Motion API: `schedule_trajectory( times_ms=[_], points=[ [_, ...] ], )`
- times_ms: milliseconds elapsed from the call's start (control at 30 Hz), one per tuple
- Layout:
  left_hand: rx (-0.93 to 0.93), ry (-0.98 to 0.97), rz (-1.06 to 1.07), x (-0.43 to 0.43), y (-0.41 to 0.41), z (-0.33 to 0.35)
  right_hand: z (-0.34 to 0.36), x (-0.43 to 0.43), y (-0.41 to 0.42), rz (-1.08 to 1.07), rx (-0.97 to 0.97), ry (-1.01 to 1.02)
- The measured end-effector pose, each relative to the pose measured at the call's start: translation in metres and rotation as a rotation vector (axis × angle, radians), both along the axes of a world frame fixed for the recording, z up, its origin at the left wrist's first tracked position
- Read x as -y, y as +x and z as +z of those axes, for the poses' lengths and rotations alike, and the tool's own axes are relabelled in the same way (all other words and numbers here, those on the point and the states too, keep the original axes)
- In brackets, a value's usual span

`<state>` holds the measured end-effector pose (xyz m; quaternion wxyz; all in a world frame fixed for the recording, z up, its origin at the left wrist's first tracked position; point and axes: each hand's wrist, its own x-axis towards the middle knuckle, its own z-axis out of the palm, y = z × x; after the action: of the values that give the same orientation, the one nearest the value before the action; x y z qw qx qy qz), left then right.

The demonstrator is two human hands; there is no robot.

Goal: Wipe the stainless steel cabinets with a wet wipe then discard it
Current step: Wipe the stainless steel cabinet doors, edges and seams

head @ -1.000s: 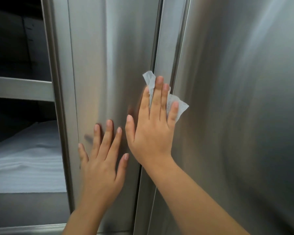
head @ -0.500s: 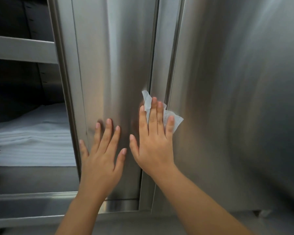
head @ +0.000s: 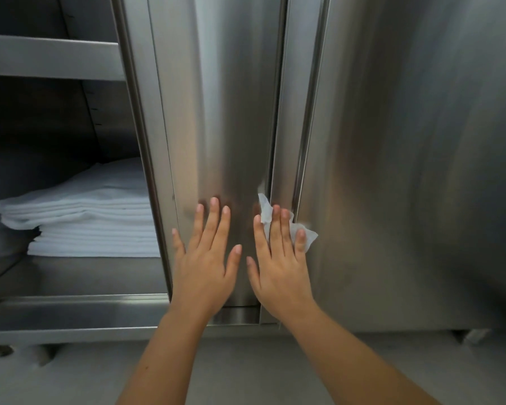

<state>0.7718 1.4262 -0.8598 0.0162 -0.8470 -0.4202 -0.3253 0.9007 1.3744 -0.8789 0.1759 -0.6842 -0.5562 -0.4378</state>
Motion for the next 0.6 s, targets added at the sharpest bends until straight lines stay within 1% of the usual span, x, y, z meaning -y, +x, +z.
schedule_trajectory(
  times_ms=[100,233,367,467,600],
  points=[
    [-0.019,0.026,-0.017,-0.001,-0.002,-0.008,0.012,0.001,0.003,0.056,-0.005,0.007],
    [-0.047,0.062,-0.005,-0.002,-0.004,-0.019,0.043,-0.007,0.005,0.118,-0.036,0.109],
    [-0.059,0.085,0.011,-0.001,-0.004,-0.034,0.043,-0.011,0.002,0.046,-0.016,0.135],
    [-0.099,0.099,0.007,-0.001,-0.004,-0.047,0.033,-0.015,-0.003,-0.006,-0.047,0.136],
    [-0.123,0.049,0.020,-0.006,-0.009,-0.059,0.018,-0.021,-0.008,-0.080,-0.070,0.146]
  ],
)
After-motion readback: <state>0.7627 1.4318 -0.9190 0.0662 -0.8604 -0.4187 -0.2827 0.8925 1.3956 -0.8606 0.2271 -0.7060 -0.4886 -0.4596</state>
